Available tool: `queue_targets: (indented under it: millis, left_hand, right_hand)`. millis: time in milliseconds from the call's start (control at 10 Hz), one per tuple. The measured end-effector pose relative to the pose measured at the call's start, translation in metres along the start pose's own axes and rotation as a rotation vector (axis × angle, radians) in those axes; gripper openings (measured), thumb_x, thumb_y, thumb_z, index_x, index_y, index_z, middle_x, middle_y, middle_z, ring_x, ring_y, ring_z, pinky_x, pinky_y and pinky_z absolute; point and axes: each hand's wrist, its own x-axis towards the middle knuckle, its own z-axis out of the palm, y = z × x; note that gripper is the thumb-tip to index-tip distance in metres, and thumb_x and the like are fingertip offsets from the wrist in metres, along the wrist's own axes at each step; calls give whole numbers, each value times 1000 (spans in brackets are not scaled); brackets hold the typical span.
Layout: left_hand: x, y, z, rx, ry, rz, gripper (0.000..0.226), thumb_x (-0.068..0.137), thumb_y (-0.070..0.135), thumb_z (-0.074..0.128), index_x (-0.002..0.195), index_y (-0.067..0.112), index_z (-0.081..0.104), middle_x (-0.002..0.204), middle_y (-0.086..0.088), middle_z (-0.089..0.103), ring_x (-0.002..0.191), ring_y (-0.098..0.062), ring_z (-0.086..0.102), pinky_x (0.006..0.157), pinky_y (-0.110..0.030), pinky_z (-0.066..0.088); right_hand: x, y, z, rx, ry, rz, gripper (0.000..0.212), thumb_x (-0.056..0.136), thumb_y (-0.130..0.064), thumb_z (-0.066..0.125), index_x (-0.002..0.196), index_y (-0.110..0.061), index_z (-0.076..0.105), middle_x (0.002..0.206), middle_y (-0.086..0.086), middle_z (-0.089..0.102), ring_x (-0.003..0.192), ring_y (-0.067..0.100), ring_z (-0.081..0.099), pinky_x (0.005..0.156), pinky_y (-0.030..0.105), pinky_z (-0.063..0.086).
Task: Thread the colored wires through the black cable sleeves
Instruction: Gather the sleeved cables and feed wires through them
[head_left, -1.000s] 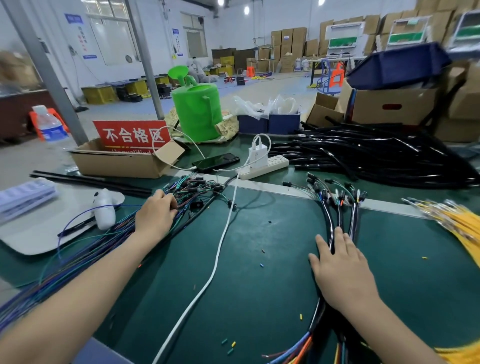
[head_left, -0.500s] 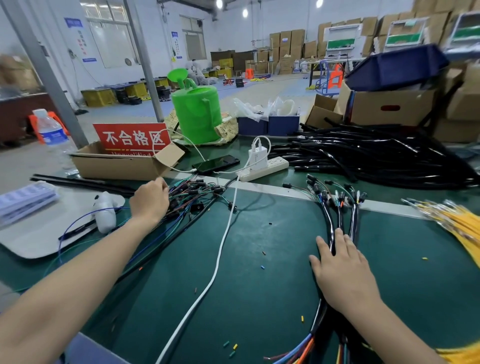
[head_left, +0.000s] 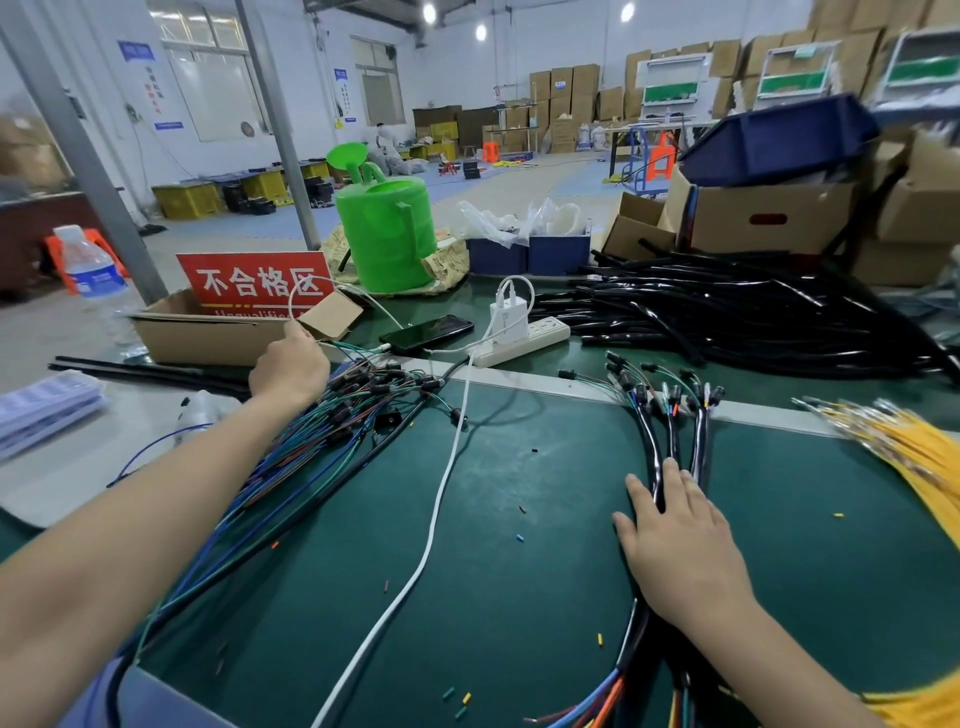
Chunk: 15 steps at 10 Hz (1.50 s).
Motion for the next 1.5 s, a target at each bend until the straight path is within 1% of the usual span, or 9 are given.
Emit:
queue_targets:
  millis: [300, 400, 600, 700, 800, 900, 1100, 1200, 1500]
  left_hand:
    - [14, 40, -80, -516, 245, 47, 20, 104, 25, 23, 108, 13, 38, 88, -12, 59, 69, -27, 65, 60, -40, 56]
    - [-7, 57, -119, -755, 119, 130, 12, 103, 24, 24, 103, 19, 35, 80, -5, 63, 53, -21, 66, 46, -29, 54]
    - [-103, 92, -148, -1070, -256, 282, 20, 104, 21, 28, 89, 22, 42, 94, -16, 70, 71, -36, 71, 49, -40, 57]
    - [-163, 96, -122, -1169, -571, 211, 23, 103, 19, 31, 86, 20, 47, 98, -11, 71, 84, -36, 71, 53, -45, 57]
    - [-216, 98, -93, -1247, -796, 129, 25, 99, 22, 37, 78, 23, 50, 104, -10, 70, 85, -37, 70, 48, -41, 56]
    - [-247, 100, -84, -1256, -895, 167, 12, 82, 32, 48, 73, 25, 52, 110, -6, 69, 81, -36, 70, 45, -38, 54]
    - [-231, 117, -93, -1278, -811, 282, 9, 82, 28, 46, 79, 22, 53, 105, -4, 71, 81, -39, 70, 41, -34, 53]
    - [-206, 116, -87, -1169, -937, 400, 19, 76, 46, 63, 83, 28, 61, 103, -9, 71, 62, -35, 69, 37, -26, 47]
    - [-164, 43, -32, -772, -1131, 416, 43, 93, 45, 57, 112, 6, 58, 89, -39, 55, 66, -40, 54, 52, -48, 43]
  right_hand:
    - [1, 0, 1, 13, 15, -3, 55, 101, -46, 18, 152, -26, 10, 160, 13, -6, 147, 24, 0, 117, 37, 9]
    - [0, 0, 5, 18, 38, 5, 55, 101, -47, 17, 152, -26, 11, 160, 12, -5, 147, 24, 0, 117, 37, 9]
    - [-2, -6, -5, -43, 70, -3, 54, 99, -51, 25, 148, -28, 27, 159, 9, 8, 147, 28, 0, 117, 45, 4]
    - [-10, -10, -29, 430, 265, 6, 49, 86, -70, 33, 105, -39, 66, 121, -3, 61, 124, 24, 43, 99, 38, 35]
    - [-22, -20, -56, 1325, -156, 169, 67, 81, -79, 30, 84, -25, 71, 80, -4, 74, 68, 18, 63, 52, 24, 38]
    - [-33, -20, -56, 1385, -468, 154, 66, 84, -69, 40, 97, -12, 70, 77, 0, 75, 54, 14, 61, 45, 20, 38]
    - [-49, -2, -69, 1158, -314, -258, 58, 72, -74, 44, 68, -23, 73, 64, 8, 64, 58, 16, 54, 64, 29, 40]
    - [-42, 18, -94, 1165, -42, -242, 60, 85, -62, 44, 56, -13, 64, 51, 7, 44, 45, 16, 36, 47, 24, 29]
    - [-30, 127, -165, 65, 212, -313, 49, 81, -64, 51, 69, -16, 50, 60, -6, 44, 64, 13, 44, 61, 30, 26]
